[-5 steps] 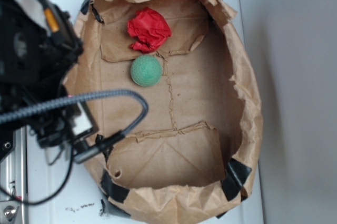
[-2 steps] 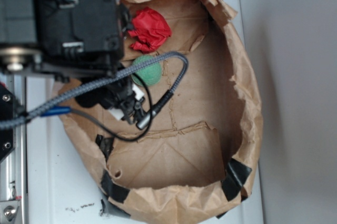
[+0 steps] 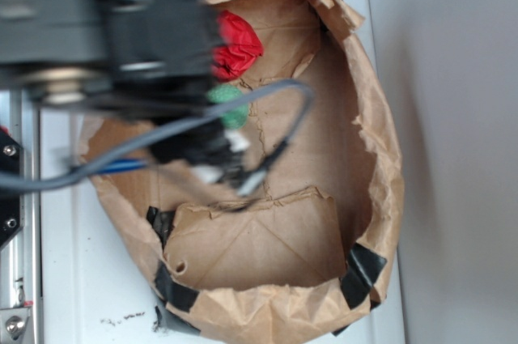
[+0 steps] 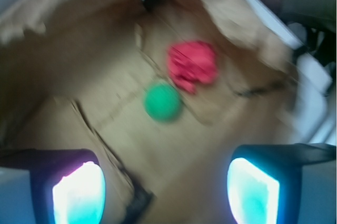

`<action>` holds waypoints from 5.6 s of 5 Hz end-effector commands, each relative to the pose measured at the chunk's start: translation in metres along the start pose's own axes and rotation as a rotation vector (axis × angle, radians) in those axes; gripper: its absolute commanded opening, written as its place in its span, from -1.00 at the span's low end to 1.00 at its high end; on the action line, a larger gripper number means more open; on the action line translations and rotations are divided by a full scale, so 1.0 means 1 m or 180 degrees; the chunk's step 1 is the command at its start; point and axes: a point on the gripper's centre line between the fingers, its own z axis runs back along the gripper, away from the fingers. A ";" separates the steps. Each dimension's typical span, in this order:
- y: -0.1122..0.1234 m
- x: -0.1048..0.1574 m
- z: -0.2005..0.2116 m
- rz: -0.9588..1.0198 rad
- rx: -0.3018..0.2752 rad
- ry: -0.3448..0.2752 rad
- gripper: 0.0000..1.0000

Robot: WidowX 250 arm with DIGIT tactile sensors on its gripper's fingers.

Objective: Grab the red paper.

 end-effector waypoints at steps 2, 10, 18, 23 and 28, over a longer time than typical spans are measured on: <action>0.009 0.038 -0.045 0.0809 0.0125 -0.0585 1.00; -0.016 0.068 -0.078 0.0625 0.0566 -0.0783 1.00; 0.030 0.067 -0.136 0.0628 0.0863 -0.1105 1.00; 0.024 0.066 -0.123 0.0458 0.0575 -0.1192 -1.00; 0.019 0.004 -0.018 -0.0451 -0.0269 -0.1059 -1.00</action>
